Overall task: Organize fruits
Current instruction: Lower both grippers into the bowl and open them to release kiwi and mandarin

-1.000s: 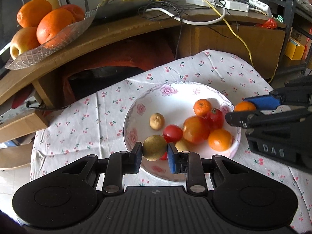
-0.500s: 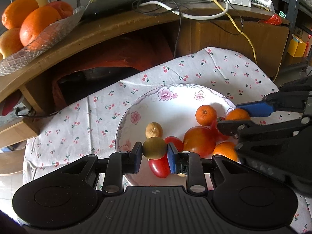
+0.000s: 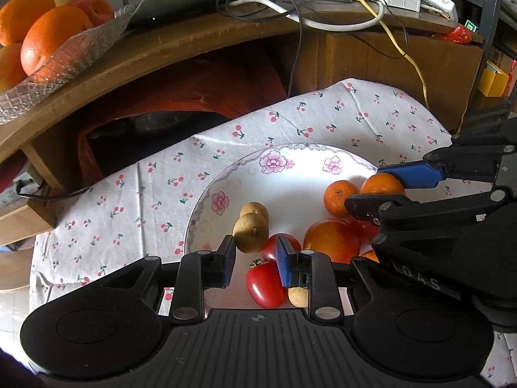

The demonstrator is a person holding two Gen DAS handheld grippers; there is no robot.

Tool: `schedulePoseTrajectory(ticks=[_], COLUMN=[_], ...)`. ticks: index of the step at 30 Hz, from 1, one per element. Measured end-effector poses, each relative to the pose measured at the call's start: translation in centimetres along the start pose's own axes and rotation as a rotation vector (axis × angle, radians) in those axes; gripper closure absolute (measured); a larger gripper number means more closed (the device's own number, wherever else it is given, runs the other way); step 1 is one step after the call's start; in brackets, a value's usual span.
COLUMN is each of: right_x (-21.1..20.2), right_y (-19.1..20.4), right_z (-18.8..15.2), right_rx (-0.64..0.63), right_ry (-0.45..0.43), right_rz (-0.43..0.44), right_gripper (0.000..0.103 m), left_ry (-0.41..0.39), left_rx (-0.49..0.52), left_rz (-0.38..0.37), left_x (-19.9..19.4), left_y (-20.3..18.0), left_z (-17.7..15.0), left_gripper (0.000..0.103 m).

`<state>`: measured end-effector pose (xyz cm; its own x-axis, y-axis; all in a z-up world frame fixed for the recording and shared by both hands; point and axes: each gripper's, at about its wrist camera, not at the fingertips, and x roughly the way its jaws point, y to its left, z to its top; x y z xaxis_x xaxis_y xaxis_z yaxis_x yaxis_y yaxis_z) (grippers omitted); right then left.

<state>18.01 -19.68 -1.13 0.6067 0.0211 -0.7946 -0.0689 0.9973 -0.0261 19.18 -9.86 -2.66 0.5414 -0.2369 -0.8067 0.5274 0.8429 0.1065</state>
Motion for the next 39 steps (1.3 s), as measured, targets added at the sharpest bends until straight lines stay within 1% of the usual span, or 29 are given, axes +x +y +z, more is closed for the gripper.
schedulePoseTrajectory(ticks=[3,10,16,20,28,39], right_x=[0.1,0.2,0.2,0.2,0.1,-0.7], right_y=[-0.2,-0.6,-1.0,-1.4,-1.8,-2.2], right_z=[0.2,0.1,0.2,0.2,0.3,0.2], right_rx=[0.010,0.046,0.080,0.115,0.159,0.191], right_ry=[0.002,0.005,0.013,0.020,0.037,0.047], right_rz=[0.008,0.032,0.048,0.064,0.084,0.086], right_gripper=[0.072,0.071,0.071,0.071,0.071,0.070], left_ry=[0.000,0.004,0.010,0.009,0.006,-0.002], left_rx=[-0.009,-0.034,-0.055,-0.065,-0.080,-0.089], left_rz=[-0.006,-0.018,-0.031,-0.028,-0.034,-0.024], left_x=[0.1,0.1,0.1,0.1,-0.2,-1.1], left_y=[0.1,0.5,0.6,0.7,0.9,1.1], left_z=[0.0,0.2,0.2,0.2,0.2,0.0], left_gripper=[0.069,0.064,0.062,0.058,0.055,0.040])
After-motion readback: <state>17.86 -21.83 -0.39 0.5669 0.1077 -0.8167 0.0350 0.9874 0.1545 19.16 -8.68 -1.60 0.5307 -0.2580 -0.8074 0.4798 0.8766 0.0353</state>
